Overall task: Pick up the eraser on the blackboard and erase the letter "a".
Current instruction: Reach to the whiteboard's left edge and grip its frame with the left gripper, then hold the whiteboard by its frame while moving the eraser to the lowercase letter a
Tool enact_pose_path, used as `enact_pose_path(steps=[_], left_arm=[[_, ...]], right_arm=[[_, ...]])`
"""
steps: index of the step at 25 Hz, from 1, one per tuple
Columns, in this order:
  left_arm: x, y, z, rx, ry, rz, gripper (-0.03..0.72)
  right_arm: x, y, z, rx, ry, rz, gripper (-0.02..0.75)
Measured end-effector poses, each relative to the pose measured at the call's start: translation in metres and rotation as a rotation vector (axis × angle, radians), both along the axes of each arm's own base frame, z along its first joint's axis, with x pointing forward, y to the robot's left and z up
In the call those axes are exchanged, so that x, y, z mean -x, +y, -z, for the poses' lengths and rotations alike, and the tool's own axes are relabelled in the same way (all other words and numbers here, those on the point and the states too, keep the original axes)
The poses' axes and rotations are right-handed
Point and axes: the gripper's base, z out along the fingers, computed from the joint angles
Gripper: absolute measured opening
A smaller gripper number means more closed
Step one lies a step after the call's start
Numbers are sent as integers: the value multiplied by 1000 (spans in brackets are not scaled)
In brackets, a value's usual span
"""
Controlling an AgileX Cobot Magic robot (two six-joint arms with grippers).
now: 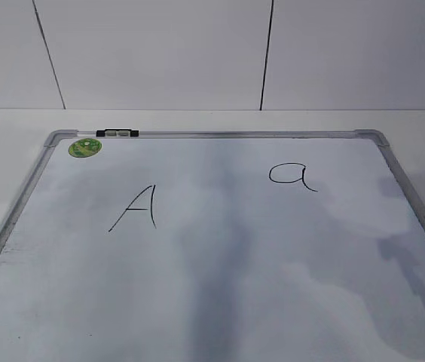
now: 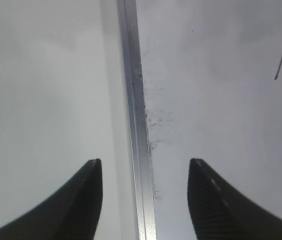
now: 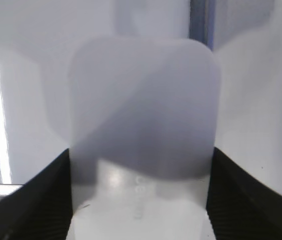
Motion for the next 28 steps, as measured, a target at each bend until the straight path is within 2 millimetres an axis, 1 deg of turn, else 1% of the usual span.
enact_pose_path(steps=[5, 10, 14, 16, 22, 28], left_arm=[[-31, -1, 20, -2, 65, 2, 344], [-50, -1, 41, -6, 116, 21, 326], [-60, -2, 58, 0, 162, 23, 320], [-65, -2, 64, 1, 175, 22, 305], [-74, -2, 71, 2, 178, 31, 253], [-78, -3, 86, 9, 217, 28, 246]], right_arm=[[0, 0, 0, 0, 0, 0, 571], [0, 0, 0, 0, 0, 0, 571], [0, 0, 0, 0, 0, 0, 571], [0, 0, 0, 0, 0, 0, 571], [0, 0, 0, 0, 0, 0, 571], [0, 0, 0, 0, 0, 0, 571]])
